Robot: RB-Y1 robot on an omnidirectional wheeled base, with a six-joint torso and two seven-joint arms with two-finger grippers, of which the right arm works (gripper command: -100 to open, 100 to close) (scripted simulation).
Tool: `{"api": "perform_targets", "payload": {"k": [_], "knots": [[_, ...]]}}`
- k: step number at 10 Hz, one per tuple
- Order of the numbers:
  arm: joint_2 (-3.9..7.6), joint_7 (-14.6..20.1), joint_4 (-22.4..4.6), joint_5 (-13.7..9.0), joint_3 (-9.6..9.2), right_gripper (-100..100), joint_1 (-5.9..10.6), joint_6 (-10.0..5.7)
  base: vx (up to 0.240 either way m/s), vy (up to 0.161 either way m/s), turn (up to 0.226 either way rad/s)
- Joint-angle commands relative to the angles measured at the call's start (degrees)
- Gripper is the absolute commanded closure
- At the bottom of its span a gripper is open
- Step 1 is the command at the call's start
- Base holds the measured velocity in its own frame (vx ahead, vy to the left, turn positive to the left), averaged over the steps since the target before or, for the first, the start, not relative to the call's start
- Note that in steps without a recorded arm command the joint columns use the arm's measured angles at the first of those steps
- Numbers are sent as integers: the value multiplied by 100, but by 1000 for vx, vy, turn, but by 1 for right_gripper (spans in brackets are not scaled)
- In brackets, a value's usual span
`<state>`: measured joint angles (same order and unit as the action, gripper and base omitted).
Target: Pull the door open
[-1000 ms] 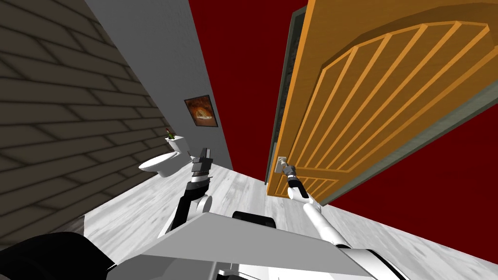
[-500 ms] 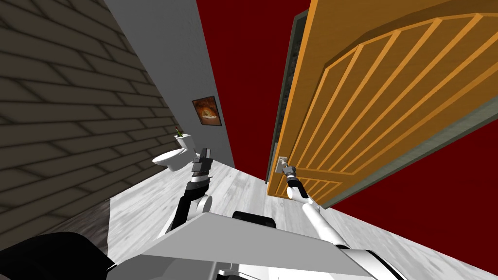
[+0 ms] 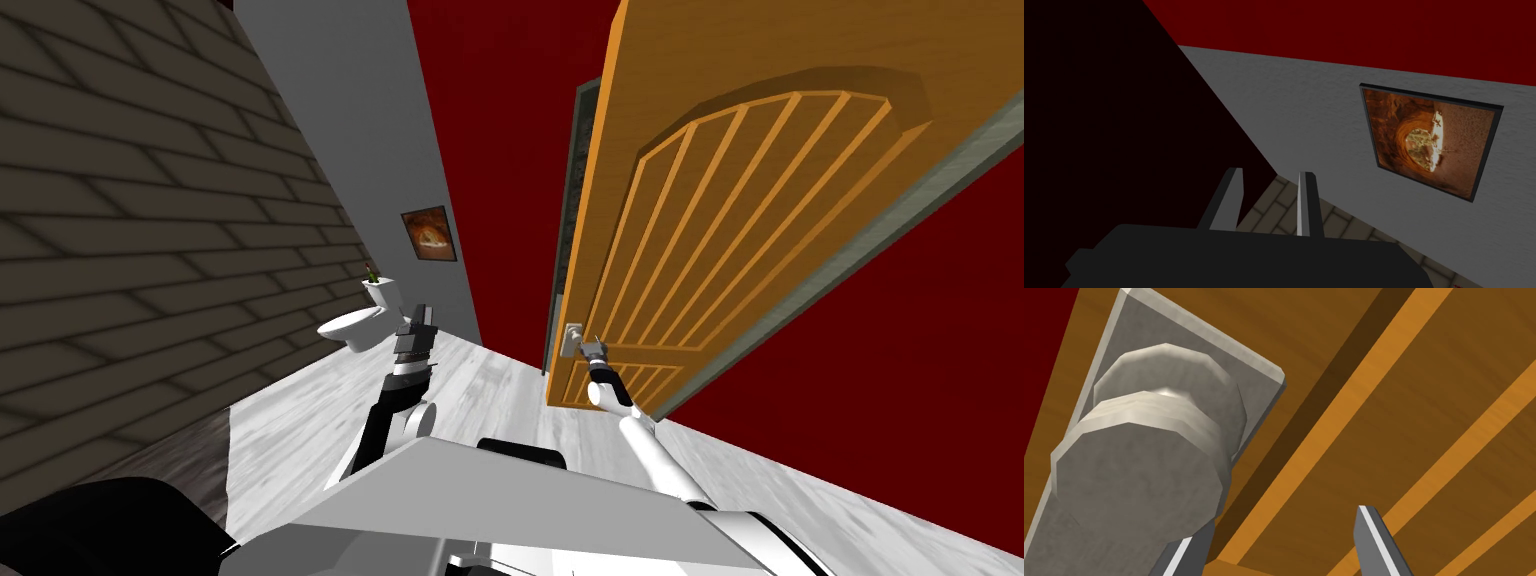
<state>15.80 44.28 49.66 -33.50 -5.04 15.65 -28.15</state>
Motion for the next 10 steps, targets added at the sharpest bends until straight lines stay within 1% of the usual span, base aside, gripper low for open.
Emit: {"api": "perform_targets", "payload": {"k": [1,3,4,5,7,8,9,10], "knots": [[-178,222,177,-136,-134,-100,-13,62,-93,-52,44],[-178,222,177,-136,-134,-100,-13,62,-42,-21,2],[-178,222,73,-136,-134,-100,-13,62,5,10,15],[-178,222,169,-136,-134,-100,-13,62,12,13,13],[-246,500,263,-341,-182,-100,-23,124,-53,-30,23],[-280,639,305,-444,-207,-100,-28,155,-98,-61,91],[-280,639,305,-444,-207,-100,-28,155,-65,-38,28],[-314,775,347,-545,-231,-100,-32,185,-53,-32,9]]}}
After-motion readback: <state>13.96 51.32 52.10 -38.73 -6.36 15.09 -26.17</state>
